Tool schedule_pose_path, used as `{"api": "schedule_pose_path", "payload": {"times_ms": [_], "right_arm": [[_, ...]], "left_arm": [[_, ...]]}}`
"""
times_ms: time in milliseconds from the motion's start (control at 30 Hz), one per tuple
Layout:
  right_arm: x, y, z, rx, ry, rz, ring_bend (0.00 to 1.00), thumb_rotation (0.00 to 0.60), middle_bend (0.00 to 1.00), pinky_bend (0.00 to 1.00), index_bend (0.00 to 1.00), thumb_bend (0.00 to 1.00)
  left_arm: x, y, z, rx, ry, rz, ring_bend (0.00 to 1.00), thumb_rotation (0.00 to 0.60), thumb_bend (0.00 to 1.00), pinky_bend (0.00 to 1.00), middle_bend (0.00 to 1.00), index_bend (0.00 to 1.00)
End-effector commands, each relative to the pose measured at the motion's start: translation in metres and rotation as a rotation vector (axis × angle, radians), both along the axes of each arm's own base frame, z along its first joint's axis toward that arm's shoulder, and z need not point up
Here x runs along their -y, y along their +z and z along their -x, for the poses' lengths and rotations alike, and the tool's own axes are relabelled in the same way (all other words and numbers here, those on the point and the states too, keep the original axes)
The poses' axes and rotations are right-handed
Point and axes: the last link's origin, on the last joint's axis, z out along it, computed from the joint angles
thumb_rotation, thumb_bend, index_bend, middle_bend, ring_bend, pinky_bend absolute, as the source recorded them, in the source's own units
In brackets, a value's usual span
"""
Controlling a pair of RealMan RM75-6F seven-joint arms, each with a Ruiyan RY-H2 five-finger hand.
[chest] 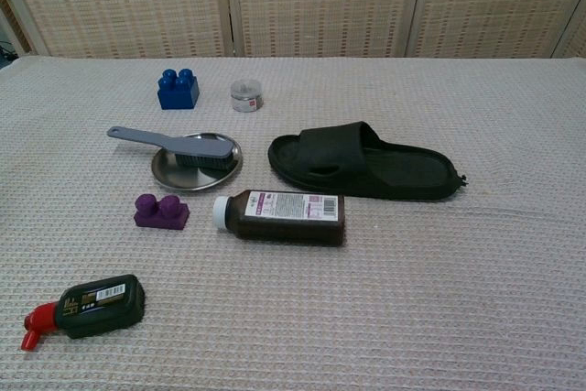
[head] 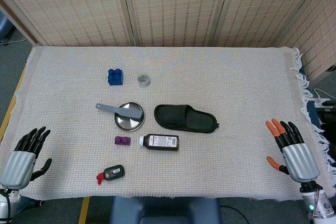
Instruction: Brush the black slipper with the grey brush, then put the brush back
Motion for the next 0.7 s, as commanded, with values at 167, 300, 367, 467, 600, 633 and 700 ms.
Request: {"api": "schedule_pose_path", "payload": {"times_ms": [167, 300, 367, 467, 600, 633, 700], "right_arm": [[-0.001, -0.002, 0.001, 0.004, -0.006, -0.024, 0.00, 0.600, 0.00, 0.00, 0.00, 0.10], [-0.001, 0.000, 0.001, 0.009, 0.000, -0.018, 0.00, 0.600, 0.00, 0.00, 0.00, 0.10], [-0.001, 0.000, 0.001, 0.008, -0.001, -0.022, 0.00, 0.600, 0.00, 0.00, 0.00, 0.10], [0.001, -0.001, 0.002, 0.002, -0.008, -0.020, 0.00, 0.600, 0.00, 0.00, 0.00, 0.10], [0.003, -0.001, 0.004, -0.006, -0.027, -0.021, 0.00, 0.600, 0.00, 0.00, 0.00, 0.10], [0.004, -0.001, 0.005, -0.009, -0.032, -0.018, 0.00, 0.600, 0.00, 0.00, 0.00, 0.10], [0.006, -0.001, 0.007, -0.012, -0.040, -0.018, 0.00, 0.600, 0.00, 0.00, 0.00, 0.10]], "left_arm": [[-0.006, -0.013, -0.002, 0.023, 0.014, 0.055, 0.00, 0.600, 0.37, 0.17, 0.00, 0.00], [-0.022, -0.030, -0.016, 0.009, -0.027, 0.131, 0.18, 0.600, 0.39, 0.48, 0.01, 0.00], [-0.037, -0.042, -0.030, -0.007, -0.066, 0.162, 0.33, 0.600, 0.40, 0.65, 0.04, 0.02], [-0.060, -0.059, -0.051, -0.033, -0.106, 0.205, 0.50, 0.600, 0.39, 0.80, 0.10, 0.06], [-0.088, -0.084, -0.079, -0.062, -0.137, 0.263, 0.55, 0.600, 0.39, 0.86, 0.13, 0.08], [-0.096, -0.092, -0.087, -0.082, -0.150, 0.269, 0.56, 0.600, 0.39, 0.86, 0.13, 0.08], [-0.107, -0.104, -0.098, -0.108, -0.166, 0.272, 0.58, 0.600, 0.39, 0.88, 0.13, 0.09]]}}
